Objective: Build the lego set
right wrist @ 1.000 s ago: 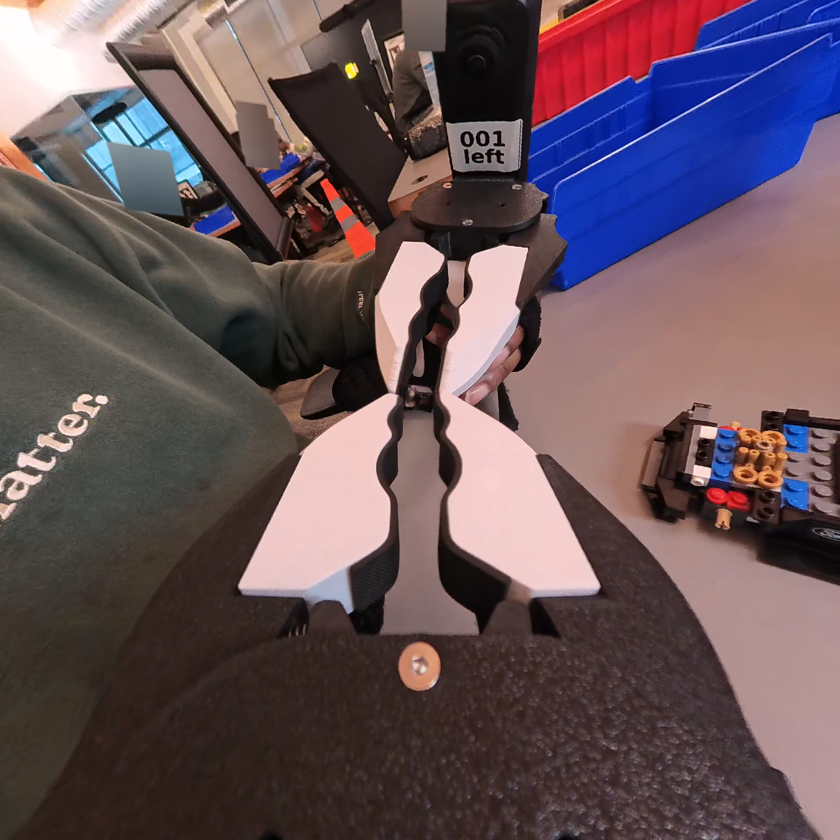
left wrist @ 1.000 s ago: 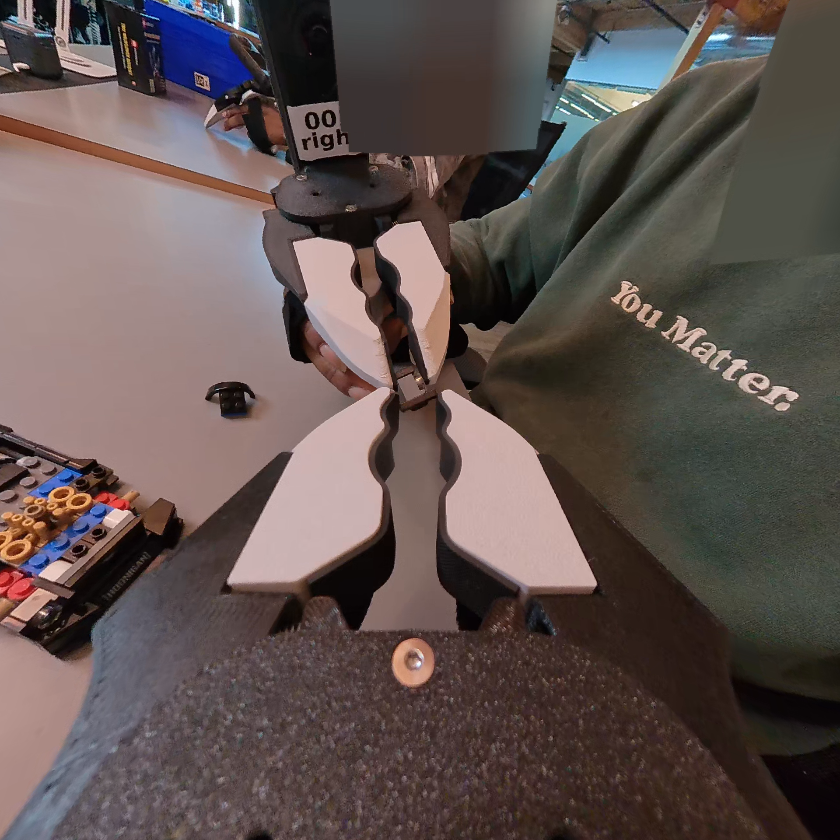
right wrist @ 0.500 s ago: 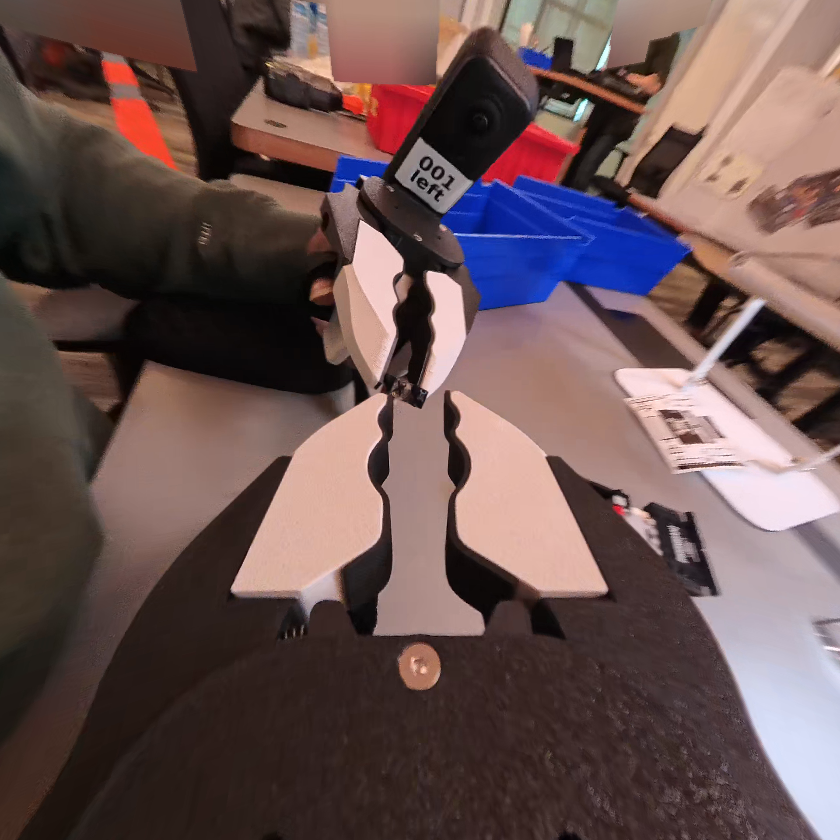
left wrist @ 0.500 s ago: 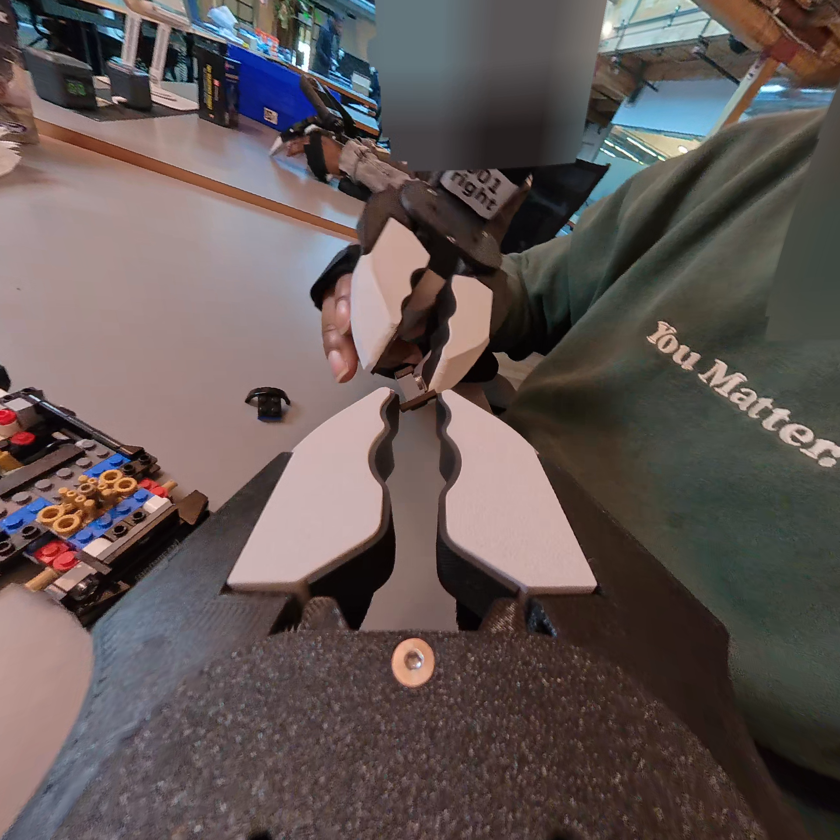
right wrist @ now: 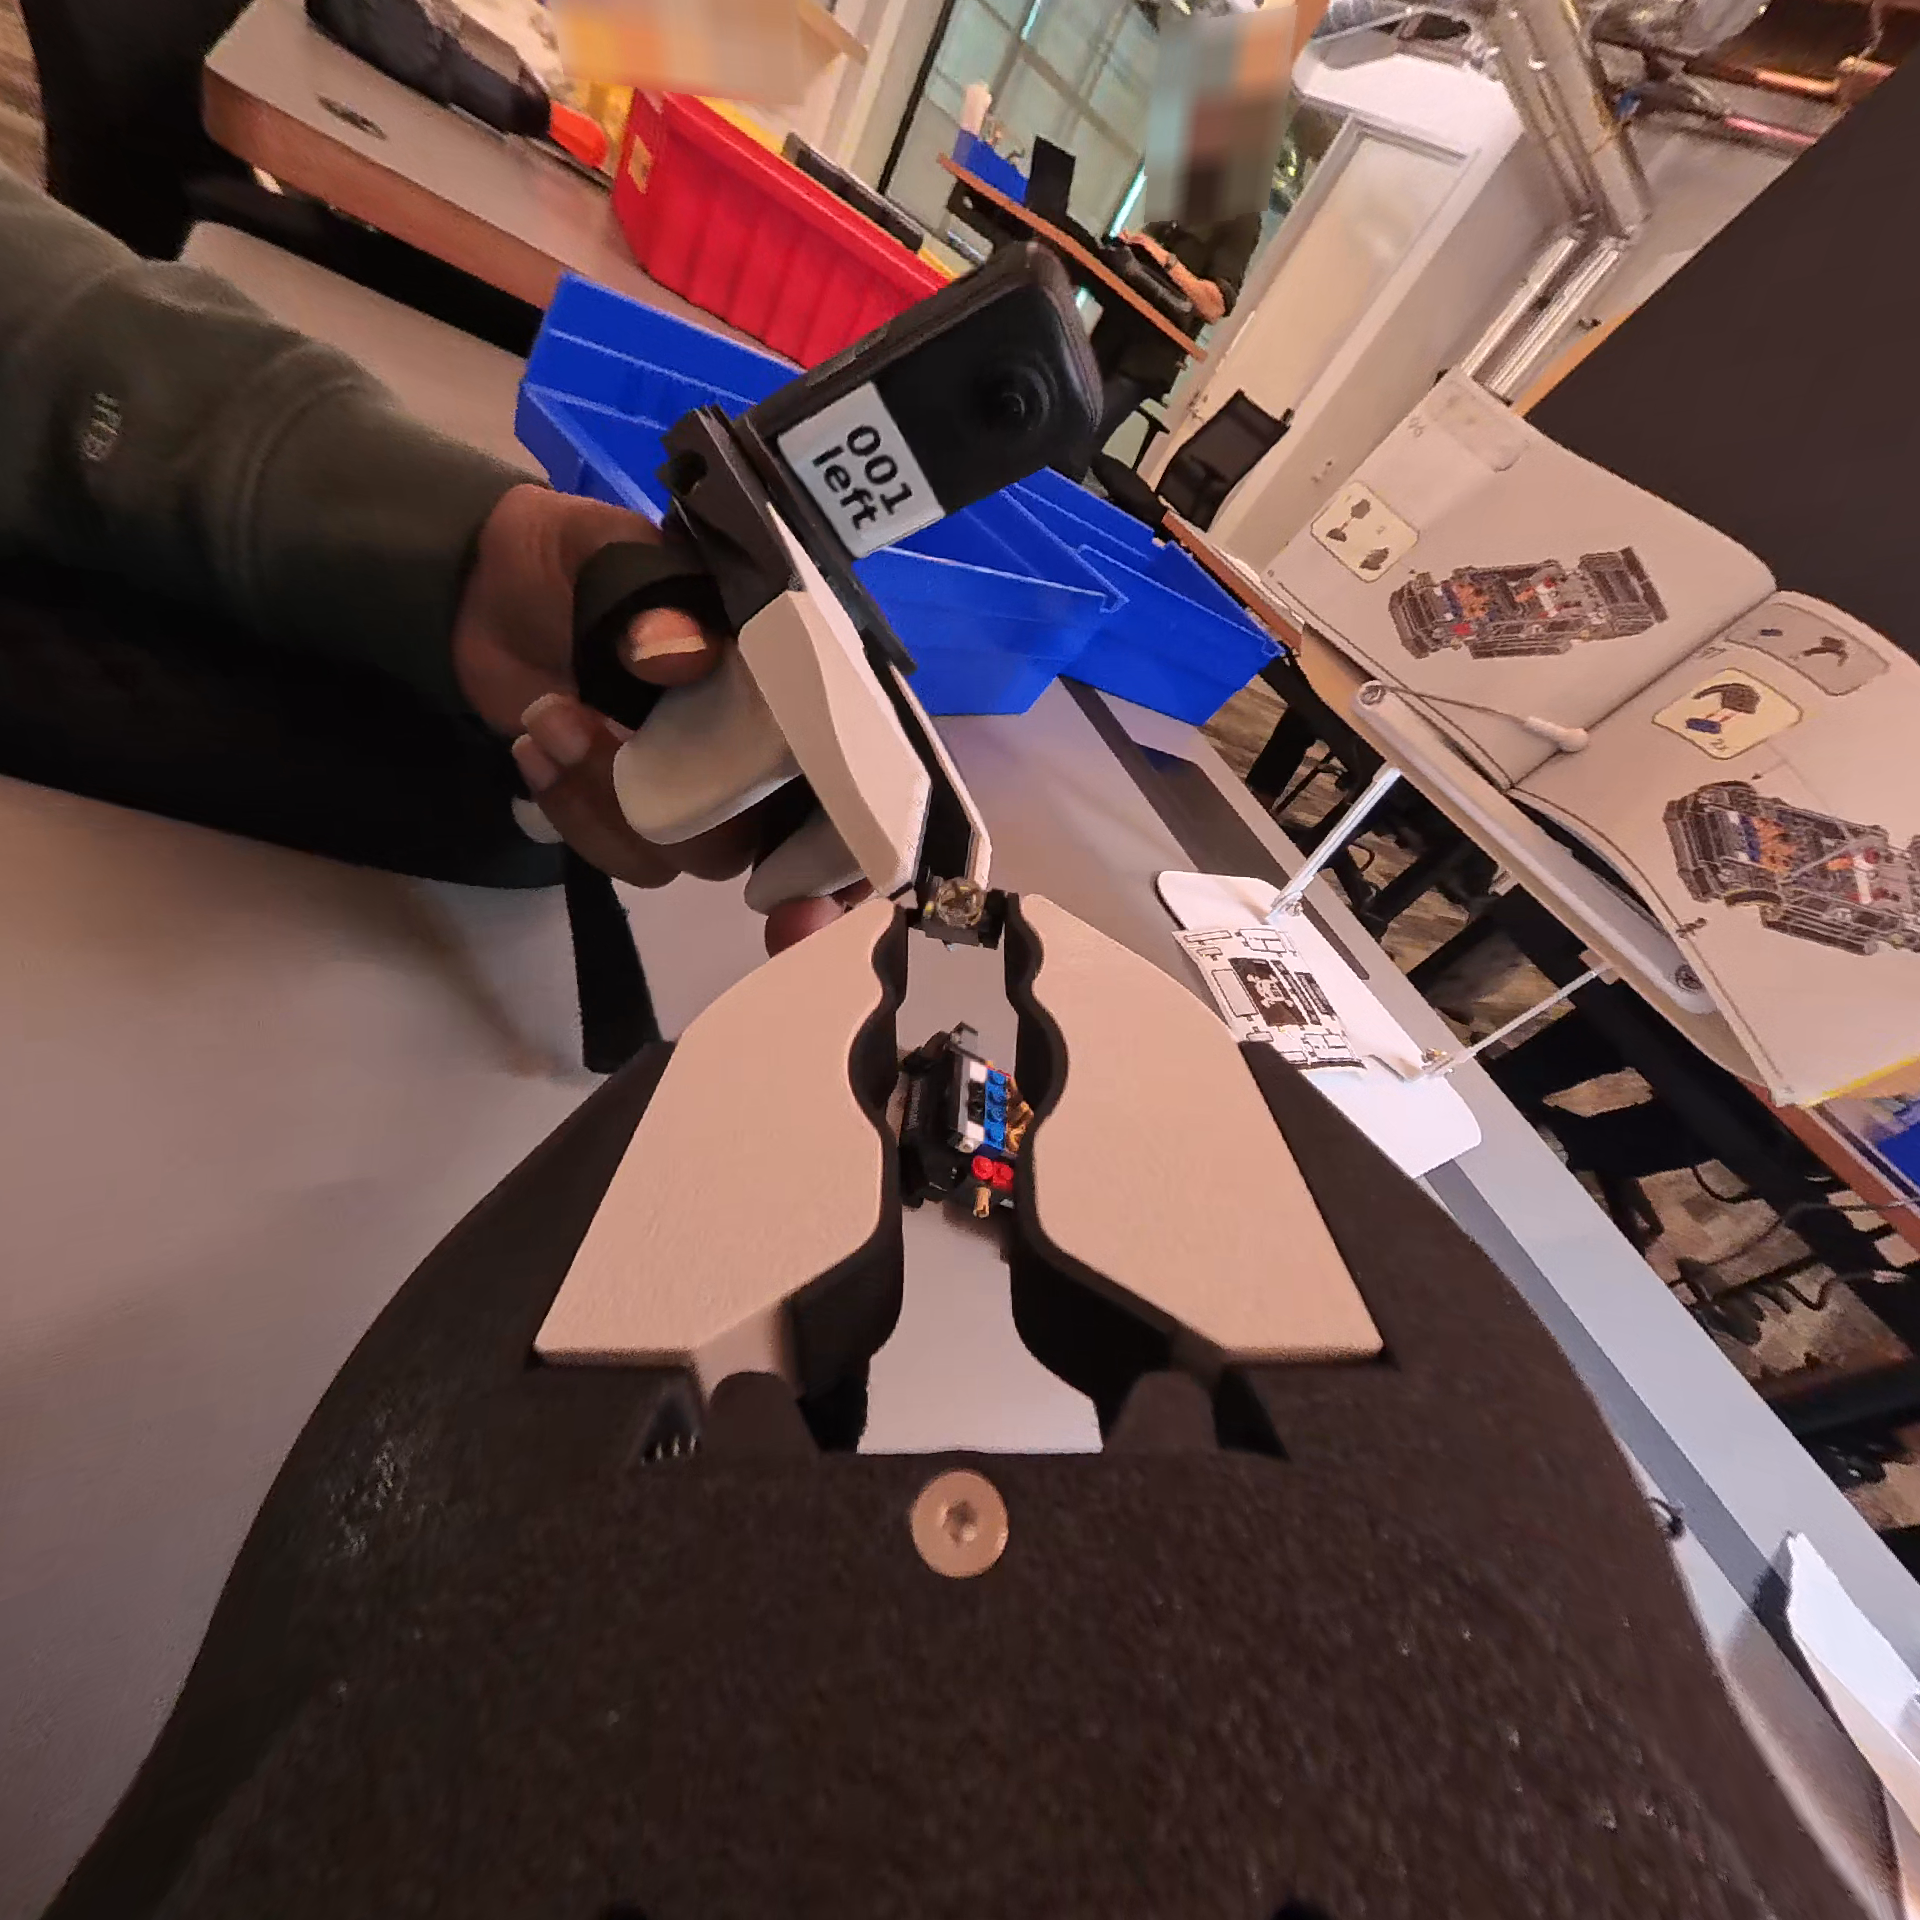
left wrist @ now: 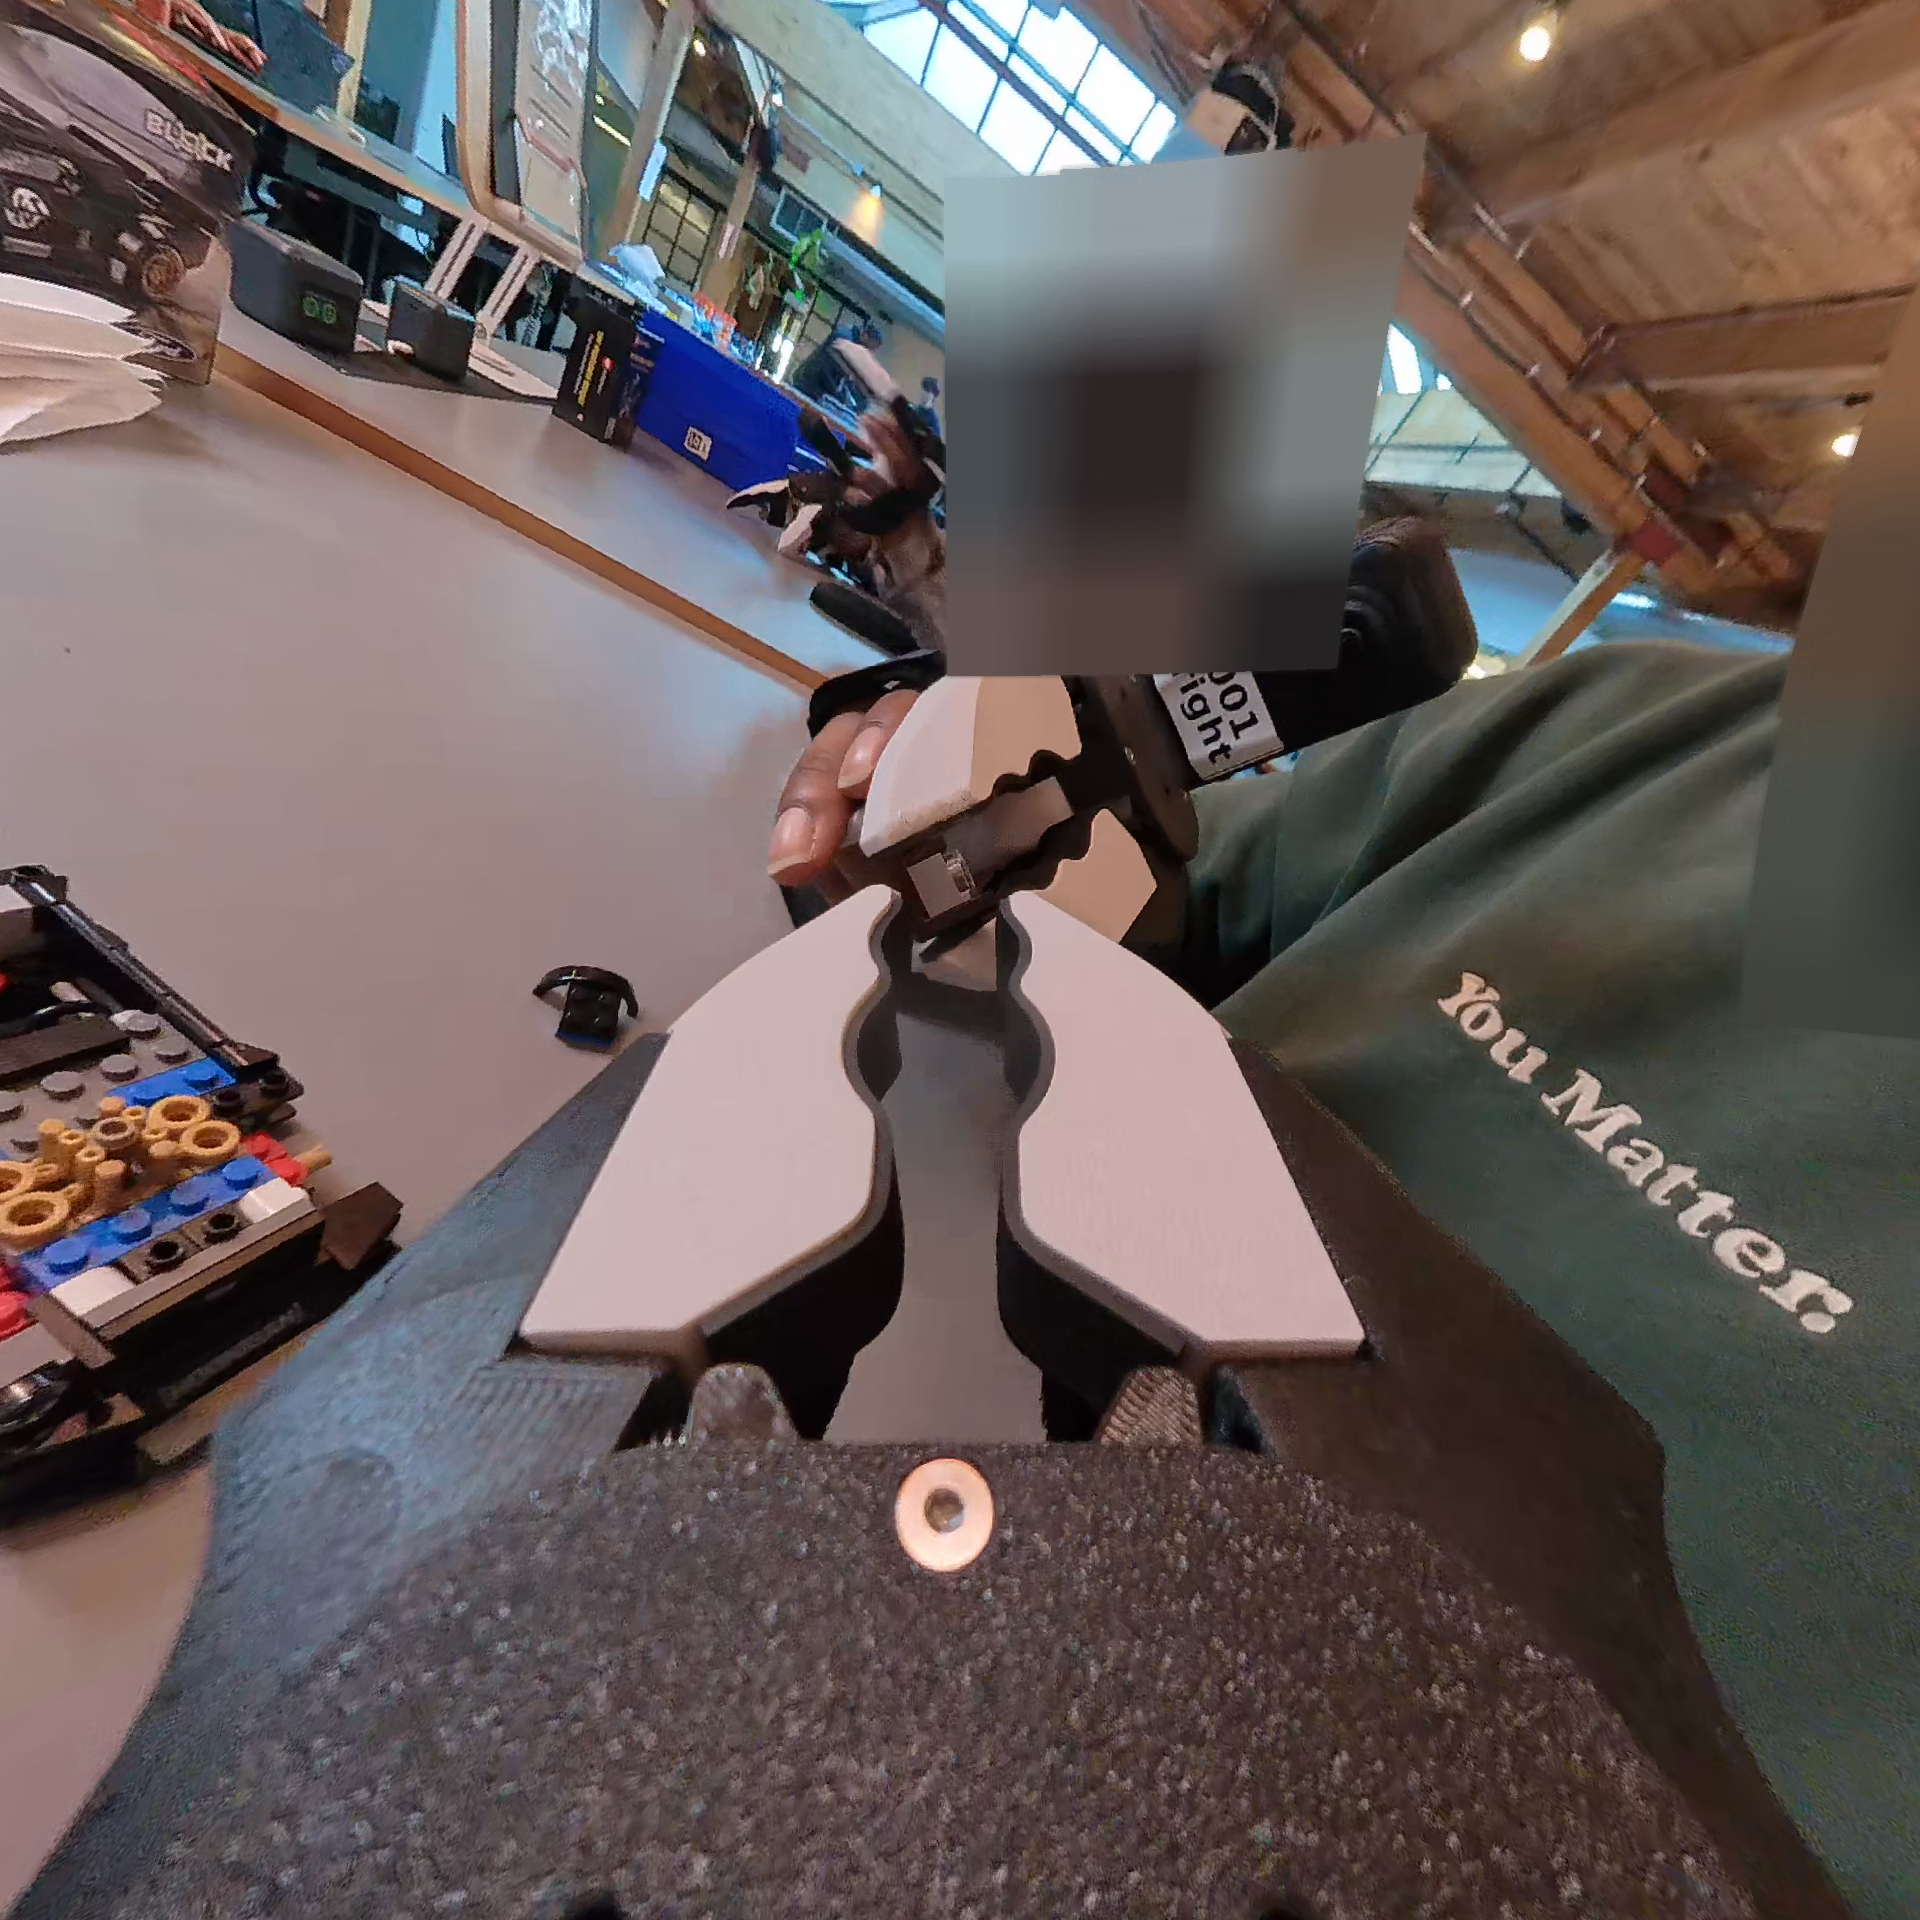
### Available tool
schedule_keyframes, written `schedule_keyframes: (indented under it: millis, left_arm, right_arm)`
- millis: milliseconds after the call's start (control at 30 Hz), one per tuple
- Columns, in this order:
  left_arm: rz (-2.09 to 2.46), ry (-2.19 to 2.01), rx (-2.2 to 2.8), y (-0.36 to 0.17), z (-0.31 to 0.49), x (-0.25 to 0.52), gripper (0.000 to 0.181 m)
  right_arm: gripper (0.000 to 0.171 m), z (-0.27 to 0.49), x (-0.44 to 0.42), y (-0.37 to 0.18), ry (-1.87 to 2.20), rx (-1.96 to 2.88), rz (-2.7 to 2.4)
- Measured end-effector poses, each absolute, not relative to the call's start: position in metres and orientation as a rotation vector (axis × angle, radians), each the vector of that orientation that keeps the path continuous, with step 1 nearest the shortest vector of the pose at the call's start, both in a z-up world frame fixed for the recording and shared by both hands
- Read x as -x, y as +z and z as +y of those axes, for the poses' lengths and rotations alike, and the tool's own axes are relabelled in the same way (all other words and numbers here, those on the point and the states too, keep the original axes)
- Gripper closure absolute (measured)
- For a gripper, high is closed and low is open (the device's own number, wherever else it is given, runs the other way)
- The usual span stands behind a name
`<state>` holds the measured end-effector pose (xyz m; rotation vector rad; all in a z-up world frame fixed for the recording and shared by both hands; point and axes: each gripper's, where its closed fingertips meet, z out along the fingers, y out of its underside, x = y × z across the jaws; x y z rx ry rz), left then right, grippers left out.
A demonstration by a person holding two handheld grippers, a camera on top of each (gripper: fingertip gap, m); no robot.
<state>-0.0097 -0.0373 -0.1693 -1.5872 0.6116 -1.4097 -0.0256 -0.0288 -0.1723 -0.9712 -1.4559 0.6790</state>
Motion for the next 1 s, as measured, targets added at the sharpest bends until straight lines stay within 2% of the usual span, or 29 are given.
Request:
schedule_keyframes:
  millis: [200,300,367,633,733,1000]
  left_arm:
    - [0.554,-1.419,1.587,-0.168,-0.033,0.011,0.165]
    - [0.470,-1.406,1.568,-0.164,-0.026,0.015,0.152]
    - [0.443,-1.395,1.552,-0.160,-0.027,0.016,0.150]
    - [0.367,-1.372,1.546,-0.154,-0.029,0.008,0.152]
    - [0.370,-1.384,1.567,-0.159,-0.030,0.008,0.164]
    - [0.521,-1.210,1.657,-0.175,-0.028,0.013,0.165]
  right_arm:
    - [0.154,-0.023,0.026,-0.170,0.642,0.975,-1.413]
    - [0.154,-0.018,0.023,-0.164,0.621,0.960,-1.356]
    - [0.154,-0.016,0.021,-0.159,0.602,0.926,-1.321]
    - [0.154,-0.023,0.022,-0.157,0.512,0.810,-1.314]
    - [0.153,-0.023,0.023,-0.160,0.456,0.791,-1.323]
    - [0.153,-0.022,0.028,-0.177,0.475,0.828,-1.425]
